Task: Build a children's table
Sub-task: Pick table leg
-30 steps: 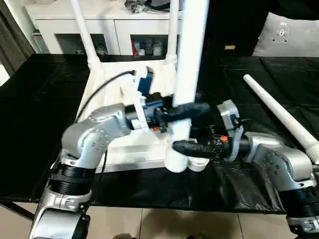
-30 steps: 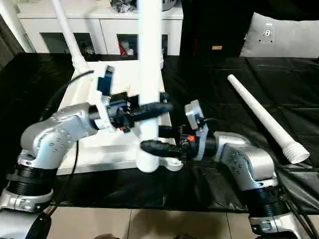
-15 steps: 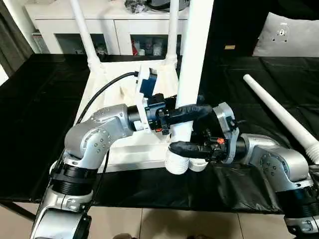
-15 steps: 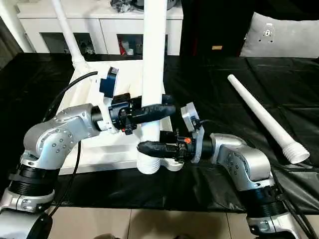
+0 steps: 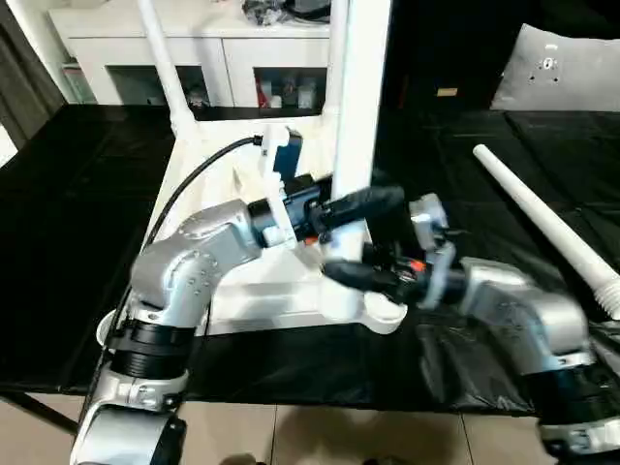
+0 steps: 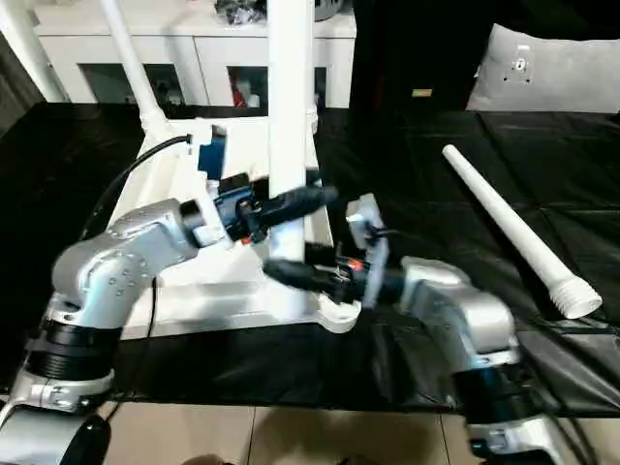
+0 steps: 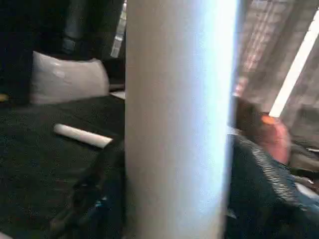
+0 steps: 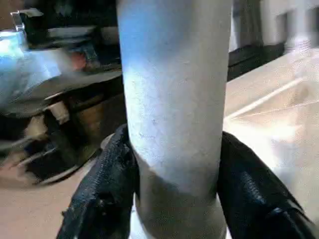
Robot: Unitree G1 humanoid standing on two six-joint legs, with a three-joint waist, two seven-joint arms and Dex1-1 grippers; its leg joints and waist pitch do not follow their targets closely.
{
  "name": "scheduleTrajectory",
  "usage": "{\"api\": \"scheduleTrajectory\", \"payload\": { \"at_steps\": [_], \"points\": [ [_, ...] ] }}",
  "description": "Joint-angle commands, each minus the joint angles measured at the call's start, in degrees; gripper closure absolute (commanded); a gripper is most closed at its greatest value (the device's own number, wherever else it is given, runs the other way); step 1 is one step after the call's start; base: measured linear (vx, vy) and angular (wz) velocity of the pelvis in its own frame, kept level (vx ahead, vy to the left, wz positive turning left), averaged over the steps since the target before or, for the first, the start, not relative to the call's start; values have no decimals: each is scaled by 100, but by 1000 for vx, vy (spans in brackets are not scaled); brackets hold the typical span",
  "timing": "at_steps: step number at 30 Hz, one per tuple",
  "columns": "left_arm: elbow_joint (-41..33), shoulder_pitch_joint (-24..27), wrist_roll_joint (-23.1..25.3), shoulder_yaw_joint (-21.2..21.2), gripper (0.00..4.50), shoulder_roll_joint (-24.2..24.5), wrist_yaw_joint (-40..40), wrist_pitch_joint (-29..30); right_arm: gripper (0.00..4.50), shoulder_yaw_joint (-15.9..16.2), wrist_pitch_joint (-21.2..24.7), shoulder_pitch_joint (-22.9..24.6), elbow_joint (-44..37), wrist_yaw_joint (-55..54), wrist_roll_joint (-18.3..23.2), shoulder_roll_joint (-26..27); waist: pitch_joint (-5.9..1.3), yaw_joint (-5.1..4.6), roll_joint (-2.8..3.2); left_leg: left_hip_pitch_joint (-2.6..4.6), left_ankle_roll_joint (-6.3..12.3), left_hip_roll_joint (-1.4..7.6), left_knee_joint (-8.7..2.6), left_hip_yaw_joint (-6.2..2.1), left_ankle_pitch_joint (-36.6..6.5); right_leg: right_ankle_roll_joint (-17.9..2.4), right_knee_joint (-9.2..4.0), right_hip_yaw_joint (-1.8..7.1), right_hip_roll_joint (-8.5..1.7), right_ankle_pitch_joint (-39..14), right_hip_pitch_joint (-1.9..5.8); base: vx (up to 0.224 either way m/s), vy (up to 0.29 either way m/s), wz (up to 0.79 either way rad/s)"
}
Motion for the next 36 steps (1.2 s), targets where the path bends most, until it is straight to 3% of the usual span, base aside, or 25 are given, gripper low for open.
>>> {"api": "scheduleTrajectory", "payload": {
  "at_steps": [1,5,11,15,17,18,19,25,32,35,36],
  "points": [
    [216,0,357,156,146,-93,573,-240,259,-213,-274,-219,176,-652,-215,197,-412,-22,-84,-63,239,75,-364,21,-493,-904,-435,196,-251,-1529,389,0,0,0],
    [378,-12,1014,145,145,-310,1349,-912,259,-211,-567,-312,434,-1464,-593,561,-428,-16,-82,-62,203,73,-362,11,-374,-838,-420,203,-252,-1396,396,0,0,0],
    [420,11,1375,66,145,-713,2028,-1358,260,30,-873,-297,537,-2024,-1056,909,-436,-19,-89,-84,299,84,-352,21,-316,-980,-382,221,-265,-992,396,0,0,0],
    [625,-22,1662,25,181,-896,2460,-1510,260,86,-684,-350,668,-2378,-1172,1074,-416,-23,-85,-72,290,70,-367,19,-497,-908,-424,213,-260,-1267,398,0,0,0],
    [758,-15,1694,44,184,-1021,2591,-1552,260,128,-767,-399,779,-2553,-1297,1200,-409,-23,-72,-65,243,66,-376,19,-606,-824,-450,211,-260,-1485,389,0,0,0],
    [764,-11,1696,39,216,-1031,2592,-1559,260,135,-787,-405,795,-2572,-1320,1216,-412,-24,-65,-67,214,72,-381,11,-635,-804,-454,210,-265,-1529,380,0,0,0],
    [750,6,1680,18,216,-1064,2560,-1561,260,164,-869,-424,846,-2601,-1397,1249,-414,-22,-68,-68,191,69,-381,9,-640,-789,-458,210,-267,-1542,382,0,0,0],
    [745,30,1714,9,261,-1096,2581,-1554,260,184,-972,-448,915,-2644,-1452,1304,-432,-21,-69,-74,279,76,-364,9,-493,-939,-400,221,-267,-1048,394,0,0,0],
    [806,18,1699,85,271,-1127,2631,-1531,260,201,-1147,-481,991,-2633,-1571,1334,-421,-20,-64,-69,279,80,-373,11,-583,-956,-414,220,-273,-1185,393,0,0,0],
    [829,-15,1655,160,271,-1111,2636,-1515,260,58,-1167,-490,980,-2473,-1327,1370,-417,-22,-67,-69,280,80,-378,9,-614,-940,-418,219,-271,-1235,390,0,0,0],
    [837,-32,1637,189,271,-1098,2633,-1508,204,-23,-1086,-486,937,-2405,-1175,1391,-421,-20,-63,-67,294,85,-376,7,-608,-951,-413,221,-273,-1200,389,0,0,0]
  ]
}}
